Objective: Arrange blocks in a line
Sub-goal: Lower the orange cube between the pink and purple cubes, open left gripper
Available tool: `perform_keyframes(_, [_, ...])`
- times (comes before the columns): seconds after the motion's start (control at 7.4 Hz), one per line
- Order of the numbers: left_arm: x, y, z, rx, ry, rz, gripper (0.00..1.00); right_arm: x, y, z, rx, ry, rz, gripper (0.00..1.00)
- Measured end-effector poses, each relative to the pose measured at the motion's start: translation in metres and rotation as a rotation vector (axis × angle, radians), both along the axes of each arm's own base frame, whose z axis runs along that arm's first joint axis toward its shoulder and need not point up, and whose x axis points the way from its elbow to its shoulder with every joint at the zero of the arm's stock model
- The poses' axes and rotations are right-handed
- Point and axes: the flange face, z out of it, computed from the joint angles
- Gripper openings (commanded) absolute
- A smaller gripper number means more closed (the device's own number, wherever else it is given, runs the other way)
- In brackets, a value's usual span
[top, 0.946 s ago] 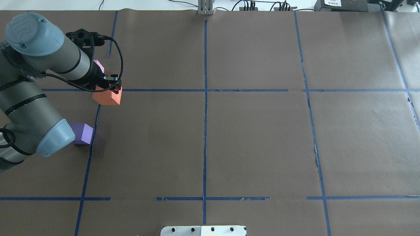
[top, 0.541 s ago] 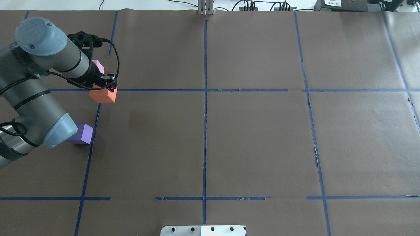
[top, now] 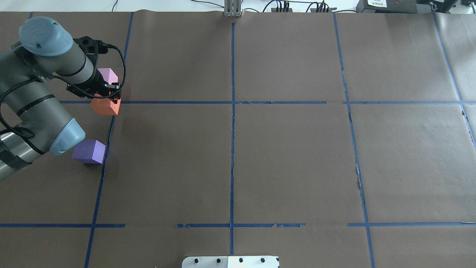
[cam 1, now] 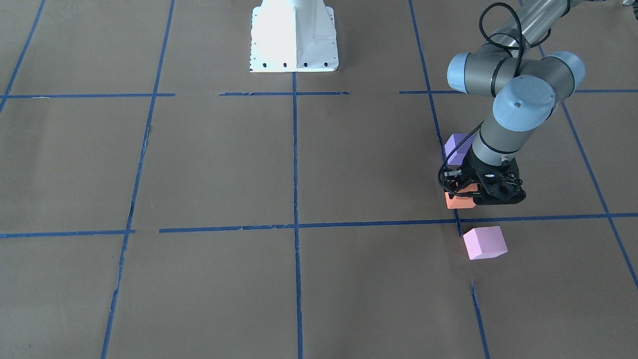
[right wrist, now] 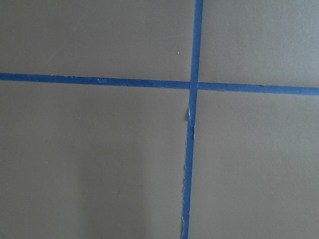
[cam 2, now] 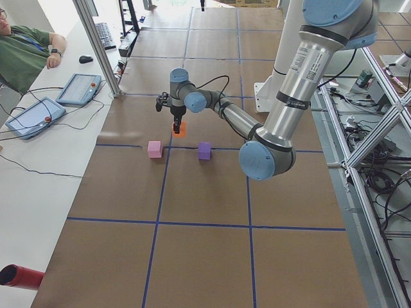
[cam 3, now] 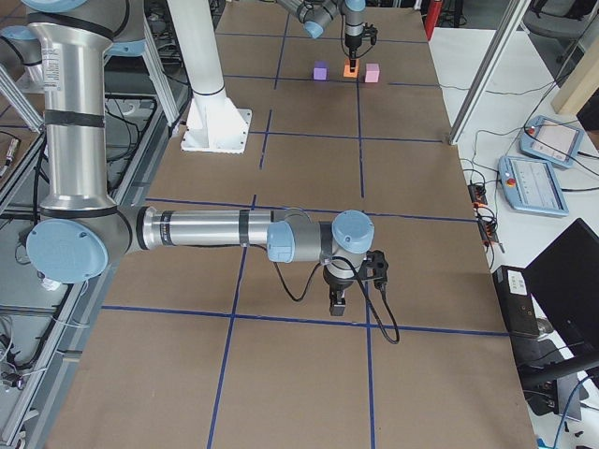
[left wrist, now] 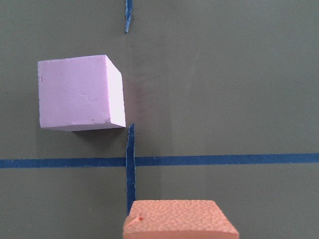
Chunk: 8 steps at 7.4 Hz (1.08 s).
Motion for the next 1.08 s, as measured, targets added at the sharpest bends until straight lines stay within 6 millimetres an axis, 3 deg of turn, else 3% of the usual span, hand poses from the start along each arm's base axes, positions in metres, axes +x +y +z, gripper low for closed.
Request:
perform_keyframes(0.27, [-0.008, -0.005, 0.016, -0.008, 0.003, 0.044, 0.0, 0.0, 0.0, 0.0, -0.001, 0.001, 0.0, 1.0])
perform_keyframes(1.08, [-0.015, 0.006, 0.046, -0.079, 0.023, 0.074, 0.0, 0.0, 0.0, 0.0, 0.0, 0.001, 0.0, 1.0])
